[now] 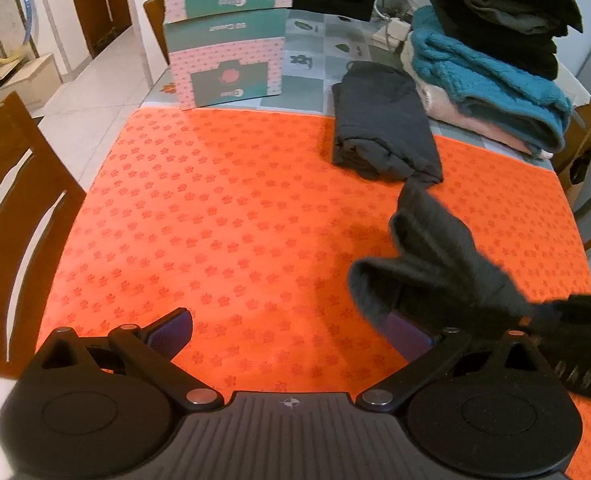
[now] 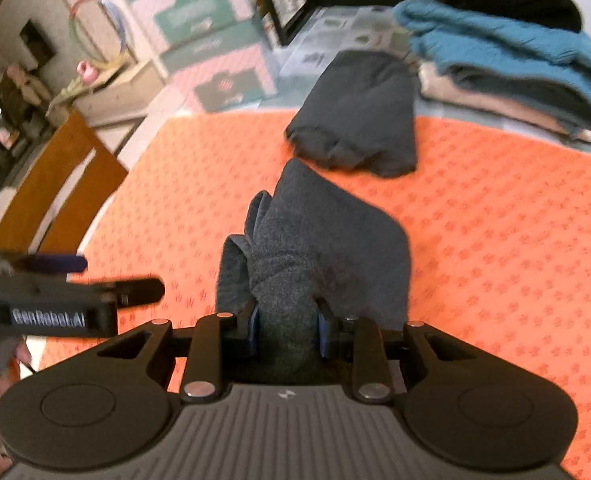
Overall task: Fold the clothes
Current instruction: 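Lift the grey garment with the right tool and lay it on the cloth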
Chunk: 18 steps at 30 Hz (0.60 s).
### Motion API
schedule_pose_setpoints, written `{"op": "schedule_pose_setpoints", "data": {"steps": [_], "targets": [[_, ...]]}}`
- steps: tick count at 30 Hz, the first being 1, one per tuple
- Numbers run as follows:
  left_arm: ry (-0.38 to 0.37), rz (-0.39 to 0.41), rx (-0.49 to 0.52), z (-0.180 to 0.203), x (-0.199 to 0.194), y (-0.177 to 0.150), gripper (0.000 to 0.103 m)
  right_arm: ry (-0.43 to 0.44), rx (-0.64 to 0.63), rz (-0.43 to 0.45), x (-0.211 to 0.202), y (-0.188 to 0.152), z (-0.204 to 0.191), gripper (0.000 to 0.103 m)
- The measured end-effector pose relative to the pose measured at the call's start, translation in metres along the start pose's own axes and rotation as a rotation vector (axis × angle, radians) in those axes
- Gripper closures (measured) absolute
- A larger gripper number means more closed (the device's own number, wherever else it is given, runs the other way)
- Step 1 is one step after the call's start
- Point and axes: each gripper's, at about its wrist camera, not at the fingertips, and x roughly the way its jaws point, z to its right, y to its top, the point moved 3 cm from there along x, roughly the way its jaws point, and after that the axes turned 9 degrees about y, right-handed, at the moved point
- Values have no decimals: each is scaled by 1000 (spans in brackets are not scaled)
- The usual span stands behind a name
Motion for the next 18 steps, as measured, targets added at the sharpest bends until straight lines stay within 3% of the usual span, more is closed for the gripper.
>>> {"op": "schedule_pose_setpoints", "data": {"steps": [8, 15, 16, 17, 18], "targets": [[8, -12, -11, -1, 3, -2, 0, 19, -86, -55, 11, -10, -11, 66], [16, -3, 4, 4, -1, -2, 0, 41, -121, -15, -4, -9, -11, 68], [17, -2, 5, 5, -1, -3, 0, 33, -128, 2, -8, -10, -10, 81], [17, -1, 5, 6, -2, -3, 0, 22, -134, 13, -11, -10, -8, 103], [17, 0, 6, 6, -2, -3, 0, 11, -138, 24, -15, -10, -6, 102]]}}
